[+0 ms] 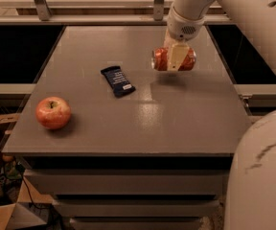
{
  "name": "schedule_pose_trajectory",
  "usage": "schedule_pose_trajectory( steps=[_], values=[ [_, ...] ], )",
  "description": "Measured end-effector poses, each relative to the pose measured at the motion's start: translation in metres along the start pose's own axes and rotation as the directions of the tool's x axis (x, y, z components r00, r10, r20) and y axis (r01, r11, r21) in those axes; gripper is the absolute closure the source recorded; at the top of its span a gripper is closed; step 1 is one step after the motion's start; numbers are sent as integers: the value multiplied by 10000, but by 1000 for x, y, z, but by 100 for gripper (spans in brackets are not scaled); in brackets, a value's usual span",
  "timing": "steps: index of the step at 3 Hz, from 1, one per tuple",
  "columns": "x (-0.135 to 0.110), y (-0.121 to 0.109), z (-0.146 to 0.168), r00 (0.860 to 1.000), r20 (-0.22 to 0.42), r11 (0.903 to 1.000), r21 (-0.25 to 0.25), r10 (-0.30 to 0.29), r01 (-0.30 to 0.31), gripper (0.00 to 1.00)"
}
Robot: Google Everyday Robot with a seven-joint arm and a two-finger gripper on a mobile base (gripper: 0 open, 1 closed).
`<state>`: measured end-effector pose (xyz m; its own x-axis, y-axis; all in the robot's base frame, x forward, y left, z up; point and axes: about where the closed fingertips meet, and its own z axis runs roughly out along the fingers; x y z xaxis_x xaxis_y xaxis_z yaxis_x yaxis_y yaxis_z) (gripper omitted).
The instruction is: Move coke can near apple
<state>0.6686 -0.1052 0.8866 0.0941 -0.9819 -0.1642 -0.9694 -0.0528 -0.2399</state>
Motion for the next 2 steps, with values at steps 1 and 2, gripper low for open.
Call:
schedule_pose_trajectory(
  steps=[1,2],
  values=[
    [0,0,0,10000,2,10000,4,1,-1,100],
    [-16,10,2,9955,-14,9955,4,-951,951,100]
  ],
)
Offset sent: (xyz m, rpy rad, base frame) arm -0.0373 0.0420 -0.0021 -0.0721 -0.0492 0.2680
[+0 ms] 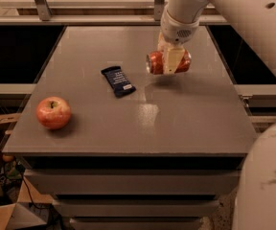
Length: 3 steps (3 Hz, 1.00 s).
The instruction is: Move coke can near apple
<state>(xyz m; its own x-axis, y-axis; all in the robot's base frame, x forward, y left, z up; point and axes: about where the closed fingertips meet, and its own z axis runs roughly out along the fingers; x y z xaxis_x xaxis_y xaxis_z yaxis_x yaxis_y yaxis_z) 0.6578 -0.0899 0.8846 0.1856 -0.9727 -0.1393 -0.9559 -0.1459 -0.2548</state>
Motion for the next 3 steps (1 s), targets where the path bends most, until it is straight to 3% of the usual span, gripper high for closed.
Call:
schedule_pose_trajectory(
  steps=[1,2,3],
  values=[
    [-31,30,-3,9835,132,9835,-37,-1807,1807,100],
    [-61,68,-3,9366,596,9370,-330,-3454,3477,100],
    [-92,107,3,8598,1412,8603,-785,-4906,5038,100]
  ],
)
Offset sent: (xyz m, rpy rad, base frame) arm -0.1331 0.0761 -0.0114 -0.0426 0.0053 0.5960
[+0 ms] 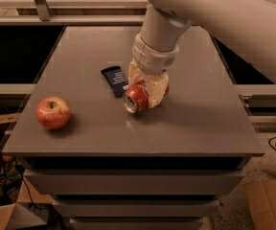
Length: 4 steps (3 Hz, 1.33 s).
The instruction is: Move coke can near apple
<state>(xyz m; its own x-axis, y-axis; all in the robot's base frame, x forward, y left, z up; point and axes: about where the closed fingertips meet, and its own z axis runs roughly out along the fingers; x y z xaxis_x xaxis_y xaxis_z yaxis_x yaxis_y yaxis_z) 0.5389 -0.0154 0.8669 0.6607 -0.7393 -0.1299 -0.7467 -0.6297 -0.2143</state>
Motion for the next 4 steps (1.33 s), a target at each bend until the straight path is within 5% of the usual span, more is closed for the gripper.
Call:
schedule_pose_trajectory(
  steps=[1,2,3,4],
  values=[
    [-45,8,12,9868,701,9878,-441,-1459,1492,100],
    [-83,9,19,9584,1168,9611,-631,-2604,2689,100],
    [-111,-1,24,9278,1406,9320,-645,-3454,3568,100],
    [-122,-19,24,9165,1182,9203,-418,-3821,3890,100]
  ],
)
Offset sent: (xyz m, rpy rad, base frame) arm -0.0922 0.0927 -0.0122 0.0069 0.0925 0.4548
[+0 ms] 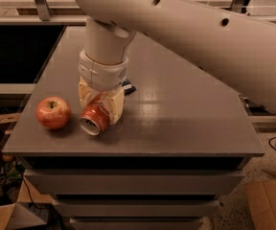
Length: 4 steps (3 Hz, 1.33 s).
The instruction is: Move coke can near apple
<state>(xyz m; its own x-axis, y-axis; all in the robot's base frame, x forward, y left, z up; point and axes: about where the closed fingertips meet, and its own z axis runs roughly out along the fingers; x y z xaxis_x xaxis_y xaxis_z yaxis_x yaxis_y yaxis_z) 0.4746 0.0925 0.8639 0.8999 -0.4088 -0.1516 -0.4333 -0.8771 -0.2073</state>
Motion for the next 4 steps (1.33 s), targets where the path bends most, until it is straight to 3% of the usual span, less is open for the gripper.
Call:
schedule_pose_trajectory(
  steps=[2,4],
  values=[
    [16,-18,2,9948,-930,9980,513,415,-368,100],
    [20,-24,8,9917,-1023,9962,471,773,-728,59]
  ],
)
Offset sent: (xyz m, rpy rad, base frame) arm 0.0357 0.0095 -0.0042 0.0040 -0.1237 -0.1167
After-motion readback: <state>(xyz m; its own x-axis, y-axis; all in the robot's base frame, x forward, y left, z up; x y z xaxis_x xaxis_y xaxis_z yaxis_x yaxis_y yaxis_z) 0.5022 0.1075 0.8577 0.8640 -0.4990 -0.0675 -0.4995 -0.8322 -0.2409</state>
